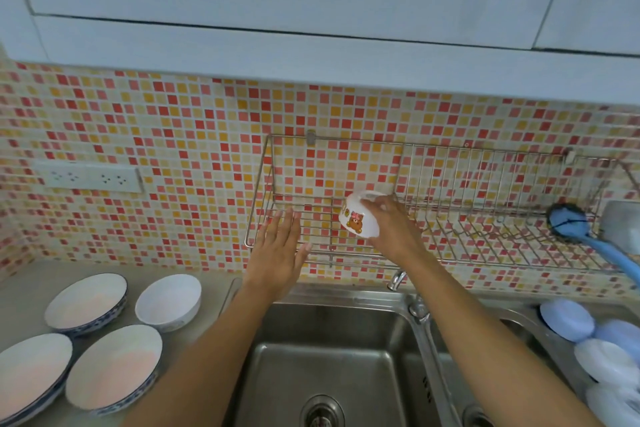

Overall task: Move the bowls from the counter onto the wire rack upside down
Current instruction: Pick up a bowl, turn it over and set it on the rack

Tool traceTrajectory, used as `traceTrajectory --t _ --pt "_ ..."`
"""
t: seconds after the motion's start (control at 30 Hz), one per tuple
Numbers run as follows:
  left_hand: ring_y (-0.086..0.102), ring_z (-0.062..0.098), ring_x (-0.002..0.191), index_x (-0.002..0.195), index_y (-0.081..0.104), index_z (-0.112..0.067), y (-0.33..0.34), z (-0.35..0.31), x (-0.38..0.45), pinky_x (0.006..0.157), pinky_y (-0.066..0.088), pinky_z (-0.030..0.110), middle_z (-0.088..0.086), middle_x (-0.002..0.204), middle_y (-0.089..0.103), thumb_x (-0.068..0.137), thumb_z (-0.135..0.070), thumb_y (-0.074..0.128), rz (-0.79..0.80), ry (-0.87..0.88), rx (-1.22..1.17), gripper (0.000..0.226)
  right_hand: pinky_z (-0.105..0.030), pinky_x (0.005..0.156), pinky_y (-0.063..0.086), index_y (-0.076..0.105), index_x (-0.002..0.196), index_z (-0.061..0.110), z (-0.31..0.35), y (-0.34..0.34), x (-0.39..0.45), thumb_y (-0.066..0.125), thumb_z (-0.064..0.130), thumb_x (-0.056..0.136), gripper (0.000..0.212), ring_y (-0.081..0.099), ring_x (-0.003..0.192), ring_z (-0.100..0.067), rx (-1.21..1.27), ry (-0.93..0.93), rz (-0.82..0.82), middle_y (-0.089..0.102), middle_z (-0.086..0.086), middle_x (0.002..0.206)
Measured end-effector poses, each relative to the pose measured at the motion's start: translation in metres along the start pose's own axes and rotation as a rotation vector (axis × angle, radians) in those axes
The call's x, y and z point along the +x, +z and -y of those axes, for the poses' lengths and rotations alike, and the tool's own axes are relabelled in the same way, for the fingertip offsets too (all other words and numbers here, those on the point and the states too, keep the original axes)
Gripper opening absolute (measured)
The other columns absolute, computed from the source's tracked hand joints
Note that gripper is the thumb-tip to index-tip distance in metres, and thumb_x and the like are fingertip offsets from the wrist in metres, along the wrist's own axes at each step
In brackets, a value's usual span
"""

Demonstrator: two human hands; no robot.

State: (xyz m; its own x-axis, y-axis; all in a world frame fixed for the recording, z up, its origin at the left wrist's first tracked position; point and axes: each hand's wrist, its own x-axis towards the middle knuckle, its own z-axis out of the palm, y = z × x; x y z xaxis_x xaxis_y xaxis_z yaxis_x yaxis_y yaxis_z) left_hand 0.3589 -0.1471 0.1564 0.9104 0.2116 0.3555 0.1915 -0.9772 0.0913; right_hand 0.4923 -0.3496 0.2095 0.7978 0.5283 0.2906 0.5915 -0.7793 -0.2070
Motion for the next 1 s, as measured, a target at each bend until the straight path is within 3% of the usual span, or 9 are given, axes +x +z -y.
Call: traceTrajectory --t 0.2,0.3,0.37,0.43,0.53,0.7,0.87,1.0 --pt "-0.028 0.017 0.140 0.146 -0.019 -0.023 0.001 -0.001 -0.001 0.112 -0.019 0.035 -0.004 0.154 -0.025 0.087 -0.061 -0.011 -0.024 -0.004 -0.018 0.071 -0.040 0.116 0.024 0.044 0.144 0.026 -0.009 0.007 0.003 0.066 0.006 0.084 0.067 0.027 0.142 -0.026 0.137 -0.012 0.067 0.035 -0.002 0.155" --pt "-0.029 0.017 0.140 0.145 -0.022 -0.023 0.002 -0.001 -0.001 0.113 -0.019 0.036 -0.003 0.154 -0.028 0.087 -0.061 -0.011 -0.030 -0.010 -0.014 0.070 -0.042 0.118 0.018 0.036 0.148 0.029 -0.008 0.010 -0.003 0.052 0.033 0.097 0.054 0.016 0.148 -0.025 0.097 0.000 0.048 0.024 0.000 0.160" --pt "-0.028 0.018 0.141 0.146 -0.021 -0.022 0.003 -0.001 -0.001 0.114 -0.017 0.037 -0.002 0.154 -0.027 0.088 -0.061 -0.010 -0.042 -0.014 -0.015 0.071 -0.049 0.119 0.013 0.023 0.152 0.029 -0.003 0.015 -0.012 0.031 0.054 0.099 0.060 0.005 0.150 -0.026 -0.025 0.013 0.007 0.012 0.000 0.163" --pt "-0.026 0.020 0.142 0.147 -0.018 -0.021 0.005 -0.001 -0.002 0.115 -0.015 0.037 0.000 0.155 -0.025 0.089 -0.061 -0.008 -0.063 -0.021 -0.014 0.071 -0.053 0.120 0.012 0.016 0.153 0.025 0.003 0.024 -0.024 0.013 0.062 0.097 0.068 0.004 0.150 -0.027 -0.141 0.017 -0.002 0.008 -0.005 0.163" --pt "-0.024 0.021 0.142 0.148 -0.016 -0.018 0.007 -0.003 -0.004 0.115 -0.015 0.038 0.002 0.155 -0.025 0.091 -0.060 -0.004 -0.097 -0.046 0.005 0.071 -0.053 0.120 0.013 0.013 0.154 0.019 0.006 0.034 -0.032 0.001 0.066 0.093 0.078 0.005 0.150 -0.025 -0.189 0.038 0.035 0.006 -0.009 0.163" --pt "-0.025 0.022 0.142 0.146 -0.019 -0.013 0.005 -0.008 -0.012 0.117 -0.013 0.038 0.005 0.154 -0.027 0.085 -0.061 -0.019 -0.100 -0.088 -0.020 0.077 -0.051 0.120 0.006 0.003 0.155 0.019 0.006 0.031 -0.029 0.000 0.067 0.091 0.081 -0.003 0.150 -0.025 -0.176 0.045 0.098 -0.005 -0.008 0.163" --pt "-0.026 0.018 0.142 0.146 -0.020 -0.013 0.001 -0.002 -0.022 0.118 -0.010 0.038 0.005 0.155 -0.026 0.090 -0.061 -0.008 -0.062 -0.080 -0.056 0.075 -0.051 0.121 0.001 0.000 0.155 0.021 0.018 0.026 -0.036 0.004 0.067 0.091 0.079 -0.005 0.150 -0.022 -0.136 0.045 0.017 -0.005 -0.004 0.163" --pt "-0.027 0.010 0.141 0.147 -0.017 -0.020 -0.005 0.015 -0.068 0.114 -0.017 0.030 -0.004 0.155 -0.025 0.096 -0.055 0.009 -0.049 -0.073 -0.156 0.067 -0.044 0.117 0.002 0.012 0.155 0.026 0.063 0.032 -0.061 0.022 0.061 0.095 0.070 -0.006 0.146 -0.013 0.239 -0.045 -0.104 0.003 0.003 0.163"
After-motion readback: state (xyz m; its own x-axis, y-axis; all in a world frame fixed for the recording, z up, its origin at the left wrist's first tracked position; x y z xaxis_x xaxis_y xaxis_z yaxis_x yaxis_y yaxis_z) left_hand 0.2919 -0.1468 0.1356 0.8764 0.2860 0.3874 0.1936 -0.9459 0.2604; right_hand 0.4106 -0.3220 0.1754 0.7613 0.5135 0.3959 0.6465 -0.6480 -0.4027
